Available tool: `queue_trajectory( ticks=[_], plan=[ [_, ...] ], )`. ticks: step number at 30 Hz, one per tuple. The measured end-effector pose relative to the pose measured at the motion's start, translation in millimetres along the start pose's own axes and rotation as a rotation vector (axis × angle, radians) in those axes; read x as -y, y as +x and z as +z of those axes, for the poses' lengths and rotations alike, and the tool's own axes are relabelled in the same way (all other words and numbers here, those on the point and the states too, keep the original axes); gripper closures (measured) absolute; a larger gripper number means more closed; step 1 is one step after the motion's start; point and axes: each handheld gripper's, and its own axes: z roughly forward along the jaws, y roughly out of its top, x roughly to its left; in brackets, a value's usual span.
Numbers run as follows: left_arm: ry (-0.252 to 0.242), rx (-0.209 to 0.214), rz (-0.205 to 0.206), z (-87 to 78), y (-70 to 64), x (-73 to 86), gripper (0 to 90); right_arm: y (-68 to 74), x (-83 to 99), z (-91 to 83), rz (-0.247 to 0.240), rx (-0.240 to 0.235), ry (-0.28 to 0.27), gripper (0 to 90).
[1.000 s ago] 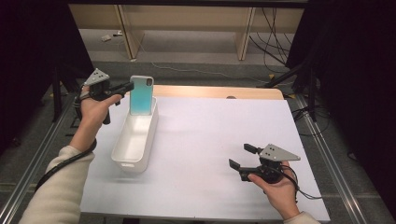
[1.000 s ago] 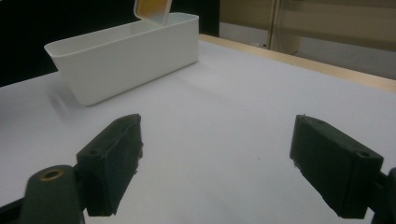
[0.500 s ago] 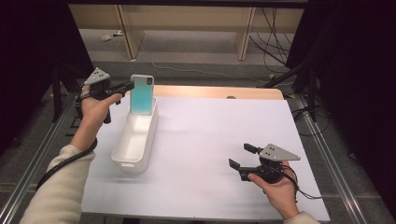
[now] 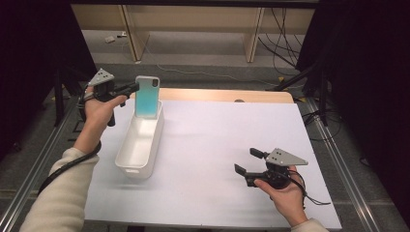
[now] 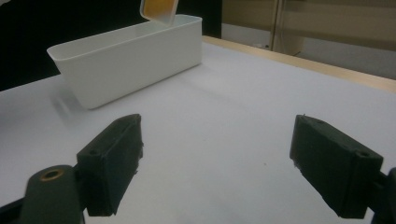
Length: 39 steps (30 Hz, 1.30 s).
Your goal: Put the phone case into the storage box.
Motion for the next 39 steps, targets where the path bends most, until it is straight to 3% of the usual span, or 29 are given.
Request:
queue_trajectory(
  ticks=[1, 2, 5, 7, 8, 9, 12, 18, 19, 21, 23, 24, 26, 28, 29, 39],
  plan=[
    [-0.001, 0.001, -0.001, 0.7, 0.3, 0.5, 83.1, -1.1, -0.3, -1.6, -0.009, 0.007, 0.02, 18.2],
    [-0.002, -0.001, -0.003, 1.2, 0.5, 1.0, 83.1, -1.3, 1.4, 1.8, 0.004, -0.009, -0.019, 18.2],
    [0.005, -0.007, -0.002, 3.3, 1.3, 2.3, 83.1, -1.7, 1.4, 0.9, -0.007, 0.008, -0.015, 18.1],
    [0.003, -0.006, -0.005, 5.3, 2.7, 3.2, 83.1, -1.0, 1.5, 2.0, -0.002, -0.011, -0.023, 18.2],
    [0.004, -0.006, -0.008, 6.3, 3.2, 3.9, 83.1, -1.4, 0.2, -1.5, -0.013, 0.005, 0.019, 18.2],
    [0.004, -0.006, -0.011, 7.3, 3.9, 4.5, 83.1, -1.5, 0.4, -1.4, -0.013, 0.006, 0.019, 18.2],
    [0.009, -0.01, -0.016, 10.5, 5.9, 5.9, 83.1, -1.4, 1.7, 1.8, -0.002, -0.01, -0.023, 18.1],
    [0.004, -0.013, -0.031, 14.5, 9.8, 6.8, 83.1, -1.5, 1.5, 1.6, -0.003, -0.007, -0.023, 18.1],
    [0.012, -0.047, 0.19, 13.7, 25.1, 1.7, 83.1, -1.1, 1.0, 0.6, 0.003, -0.01, -0.017, 18.1],
    [0.018, 0.008, 0.275, 17.3, 32.0, -0.2, 83.1, -1.3, 1.0, 0.5, 0.003, -0.008, -0.017, 18.0],
    [0.016, -0.004, 0.292, 18.5, 35.1, -0.1, 83.1, -1.6, 1.6, 1.7, -0.002, -0.008, -0.021, 18.0],
    [0.019, -0.014, 0.285, 18.6, 35.2, 0.8, 83.1, -1.7, 0.4, -1.9, -0.013, 0.008, 0.02, 18.0],
    [0.023, -0.008, 0.289, 20.4, 36.2, 1.4, 83.1, -1.5, 0.3, -2.2, -0.014, 0.01, 0.021, 18.0],
    [0.025, -0.011, 0.287, 21.8, 36.8, 1.9, 83.1, -1.7, 0.5, -1.9, -0.013, 0.008, 0.02, 18.0],
    [0.028, -0.015, 0.289, 22.3, 37.1, 2.2, 83.1, -2.0, 1.9, 1.6, -0.01, -0.005, -0.02, 18.0],
    [0.042, -0.017, 0.299, 30.1, 39.6, 4.4, 83.1, -1.3, 1.8, 0.9, -0.003, -0.005, -0.02, 18.1]
  ],
)
